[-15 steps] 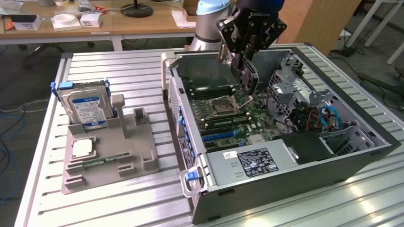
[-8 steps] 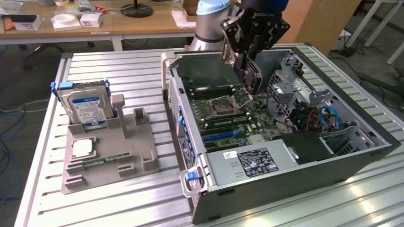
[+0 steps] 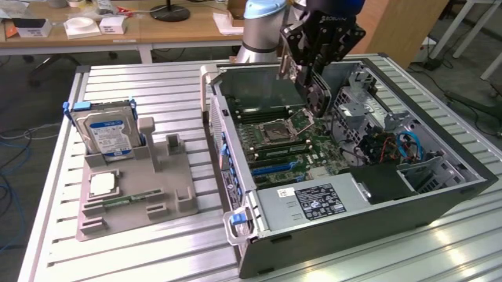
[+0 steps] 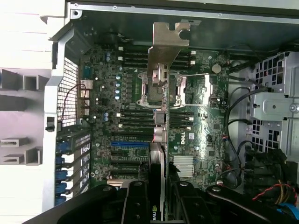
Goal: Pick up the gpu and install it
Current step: 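Pick up the gpu and move the gpu toward the slot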
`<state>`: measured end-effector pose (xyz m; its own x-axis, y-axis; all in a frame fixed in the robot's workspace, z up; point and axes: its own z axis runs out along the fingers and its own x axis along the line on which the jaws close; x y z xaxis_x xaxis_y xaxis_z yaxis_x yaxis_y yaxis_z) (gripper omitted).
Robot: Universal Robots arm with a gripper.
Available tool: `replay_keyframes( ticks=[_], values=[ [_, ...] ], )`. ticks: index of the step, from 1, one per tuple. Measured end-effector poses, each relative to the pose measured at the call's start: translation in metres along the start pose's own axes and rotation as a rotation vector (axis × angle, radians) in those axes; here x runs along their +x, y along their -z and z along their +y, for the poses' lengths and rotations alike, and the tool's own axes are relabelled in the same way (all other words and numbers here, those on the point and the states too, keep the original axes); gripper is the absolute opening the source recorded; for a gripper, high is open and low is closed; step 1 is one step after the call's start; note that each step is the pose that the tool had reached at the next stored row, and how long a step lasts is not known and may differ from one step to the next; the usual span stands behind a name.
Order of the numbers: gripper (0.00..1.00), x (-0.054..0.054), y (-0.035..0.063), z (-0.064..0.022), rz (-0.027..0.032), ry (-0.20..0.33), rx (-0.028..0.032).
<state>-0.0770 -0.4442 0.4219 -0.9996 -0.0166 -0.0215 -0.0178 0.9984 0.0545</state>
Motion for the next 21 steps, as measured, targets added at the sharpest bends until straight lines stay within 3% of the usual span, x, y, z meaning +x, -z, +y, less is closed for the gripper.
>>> replay_keyframes(
  ticks=[15,21],
  values=[
    [0.26,-0.014,-0.0009,-0.0003,-0.0002,-0.005,0.0001],
    [0.26,-0.015,-0.0009,-0.0003,-0.0001,-0.004,0.0001]
  ],
)
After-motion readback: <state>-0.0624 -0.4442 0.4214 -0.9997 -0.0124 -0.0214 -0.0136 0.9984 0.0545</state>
